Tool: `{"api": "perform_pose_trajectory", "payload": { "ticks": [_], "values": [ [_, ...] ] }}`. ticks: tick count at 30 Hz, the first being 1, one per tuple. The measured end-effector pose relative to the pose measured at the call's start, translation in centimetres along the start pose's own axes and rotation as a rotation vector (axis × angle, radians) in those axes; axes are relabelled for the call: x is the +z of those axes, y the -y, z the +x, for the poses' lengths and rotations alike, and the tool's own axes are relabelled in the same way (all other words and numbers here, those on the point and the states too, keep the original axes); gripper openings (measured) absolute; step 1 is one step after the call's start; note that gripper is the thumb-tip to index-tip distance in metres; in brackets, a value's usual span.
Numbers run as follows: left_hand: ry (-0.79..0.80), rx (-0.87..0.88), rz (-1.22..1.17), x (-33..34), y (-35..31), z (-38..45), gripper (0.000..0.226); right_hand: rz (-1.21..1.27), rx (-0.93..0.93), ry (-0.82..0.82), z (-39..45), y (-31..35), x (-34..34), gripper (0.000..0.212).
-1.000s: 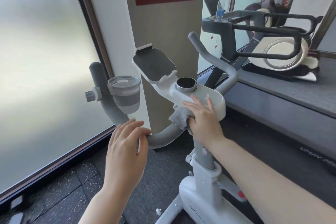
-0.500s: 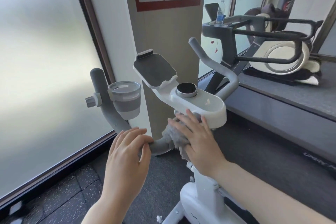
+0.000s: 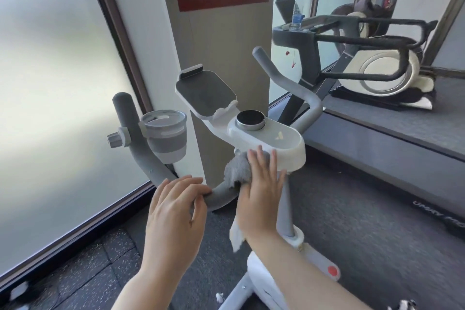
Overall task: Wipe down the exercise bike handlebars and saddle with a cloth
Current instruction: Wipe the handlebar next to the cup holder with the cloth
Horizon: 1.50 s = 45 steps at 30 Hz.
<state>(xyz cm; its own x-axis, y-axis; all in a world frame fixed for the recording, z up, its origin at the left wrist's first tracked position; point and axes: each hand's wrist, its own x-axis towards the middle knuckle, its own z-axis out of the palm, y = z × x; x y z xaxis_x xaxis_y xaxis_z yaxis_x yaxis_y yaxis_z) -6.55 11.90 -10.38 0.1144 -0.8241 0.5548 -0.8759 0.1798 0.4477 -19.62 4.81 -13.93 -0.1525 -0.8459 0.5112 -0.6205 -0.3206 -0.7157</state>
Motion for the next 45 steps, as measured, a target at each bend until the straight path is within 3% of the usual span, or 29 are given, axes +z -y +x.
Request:
{"api": "perform_pose_trajectory", "payload": {
  "ticks": [4,8,11,15,18,23,25,28,31,37,41,43,45],
  "values": [
    [0.03,0.012,0.012,-0.2,0.2,-0.2,0.031,-0.274,-0.06,0.076,3.4,-0.4,-1.7,0.036],
    [0.033,0.028,0.004,-0.2,0.3,-0.1,0.029,-0.207,-0.258,0.179,1.3,0.4,-3.4,0.053],
    [0.026,0.045,-0.004,-0.4,0.5,-0.1,0.027,0.06,-0.296,0.354,0.8,0.0,-5.0,0.04],
    [0.026,0.044,-0.003,-0.3,0.4,0.0,0.025,0.008,-0.506,0.659,4.3,-1.7,-5.1,0.039],
    [0.034,0.034,0.004,-0.3,0.4,0.2,0.024,-0.108,-0.532,0.574,6.6,-3.4,-4.1,0.039],
    [0.029,0.026,-0.003,-0.2,0.4,0.1,0.026,0.021,-0.212,0.067,0.8,-1.1,-0.7,0.038],
    [0.022,0.024,-0.008,-0.2,0.4,0.2,0.026,0.005,-0.15,0.089,-0.5,0.7,0.0,0.042],
    [0.028,0.015,0.002,-0.2,0.3,0.2,0.028,-0.082,-0.247,0.281,2.7,-0.4,-1.0,0.043],
    [0.022,0.013,0.003,-0.1,0.2,0.0,0.028,-0.073,-0.224,0.251,3.7,-1.5,-1.8,0.048],
    [0.017,0.032,-0.004,-0.1,0.4,-0.2,0.025,0.504,0.138,0.205,-1.0,1.9,-1.4,0.034],
    [0.008,0.029,-0.001,0.0,0.2,-0.2,0.026,0.495,0.417,-0.188,1.0,0.0,-2.9,0.025],
    [-0.005,0.029,-0.002,0.1,0.2,-0.3,0.025,0.584,0.605,-0.161,0.2,0.2,-2.5,0.028],
    [-0.014,0.029,0.002,0.2,0.1,-0.3,0.024,0.746,0.753,-0.005,0.5,1.0,-1.8,0.024]
  ]
}}
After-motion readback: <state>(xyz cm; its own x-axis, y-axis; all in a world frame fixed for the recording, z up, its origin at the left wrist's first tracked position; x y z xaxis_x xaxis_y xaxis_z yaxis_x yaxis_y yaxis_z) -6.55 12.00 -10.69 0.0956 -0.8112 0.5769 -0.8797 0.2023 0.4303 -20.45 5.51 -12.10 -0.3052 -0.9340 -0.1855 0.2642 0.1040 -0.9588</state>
